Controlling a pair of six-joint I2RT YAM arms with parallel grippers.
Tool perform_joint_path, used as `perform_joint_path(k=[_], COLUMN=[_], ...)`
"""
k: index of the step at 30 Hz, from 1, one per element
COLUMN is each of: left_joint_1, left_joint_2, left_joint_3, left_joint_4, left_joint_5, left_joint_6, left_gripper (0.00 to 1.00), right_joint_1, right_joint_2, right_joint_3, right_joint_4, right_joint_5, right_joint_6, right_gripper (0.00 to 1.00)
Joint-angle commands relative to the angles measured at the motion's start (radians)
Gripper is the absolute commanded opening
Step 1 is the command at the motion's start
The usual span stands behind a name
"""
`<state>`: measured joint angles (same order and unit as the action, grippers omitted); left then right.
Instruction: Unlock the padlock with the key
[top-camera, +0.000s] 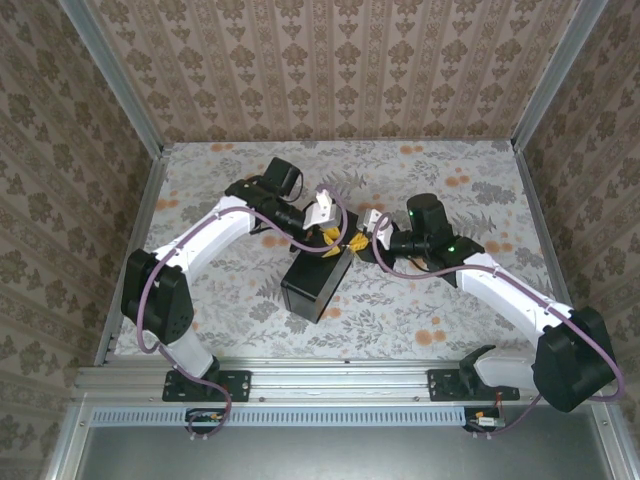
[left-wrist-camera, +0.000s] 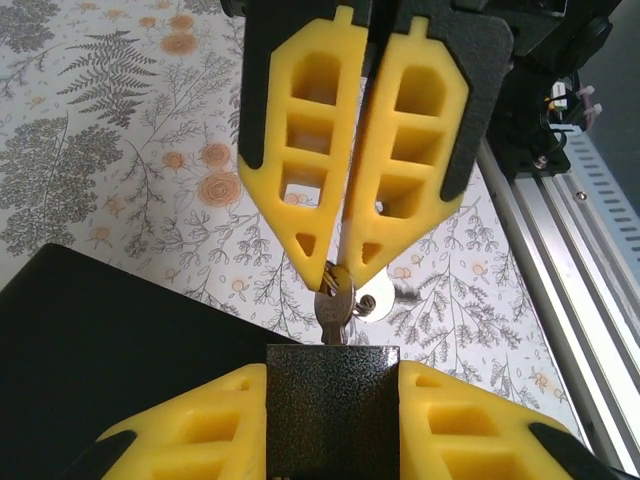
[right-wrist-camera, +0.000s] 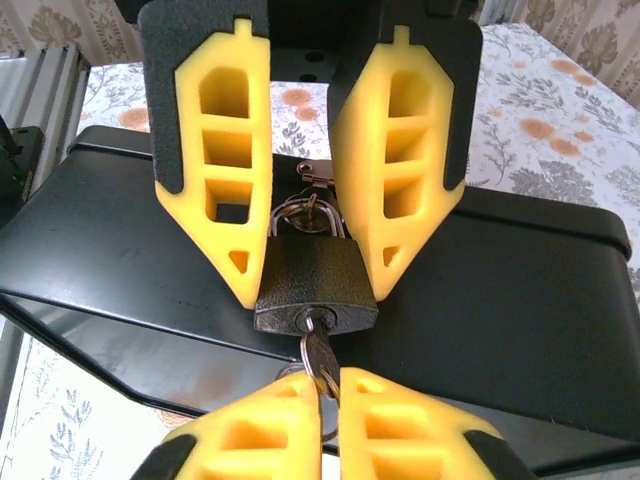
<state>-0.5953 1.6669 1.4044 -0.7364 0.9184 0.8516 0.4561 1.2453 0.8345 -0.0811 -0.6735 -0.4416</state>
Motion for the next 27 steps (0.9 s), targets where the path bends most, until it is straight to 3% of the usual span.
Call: perform_joint_path(k=[1, 3, 6, 13, 18, 22, 27], left_joint_1=[-0.015, -0.014, -0.006, 0.052, 0.104, 0.159, 0.18], left_joint_2=[-0.03, -0.035, -0.065, -0.134, -0.145, -0.173, -0.274], left_joint_3=[-0.012, -0.017, -0.041, -0.035, -0.051, -0.104, -0.208], left_joint_4=[0.139, 0.154, 0.222, 0.237, 0.276, 0.307, 0.36], left_joint_5=[0.033, 0.038, 0.036, 0.064, -0.143, -0.337, -0.405], left_joint_6=[-0.068, -0.09, -0.155, -0.256, -0.538, -0.793, -0.913], left_gripper=[0.27, 0.4, 0.49, 0.54, 0.57, 0.52, 0.5], right_joint_1=[0.019, 0.015, 0.01, 0.01, 0.032, 0.056, 0.071], right_joint_2=[-0.03, -0.05, -0.09, -0.08, -0.02, 0.011, 0.033], right_joint_3=[0.046, 0.041, 0.027, 0.085, 0.134, 0.178, 0.183], right_joint_4=[-0.136, -0.194, -0.181, -0.16, -0.176, -0.217, -0.241], right_joint_5=[-0.083, -0.025, 0.013, 0.034, 0.041, 0.036, 0.057], right_joint_6=[0.027, 0.007, 0.011, 0.025, -0.089, -0.189, -0.283], right_gripper=[0.3, 0.37, 0.4, 0.45, 0.48, 0.5, 0.52])
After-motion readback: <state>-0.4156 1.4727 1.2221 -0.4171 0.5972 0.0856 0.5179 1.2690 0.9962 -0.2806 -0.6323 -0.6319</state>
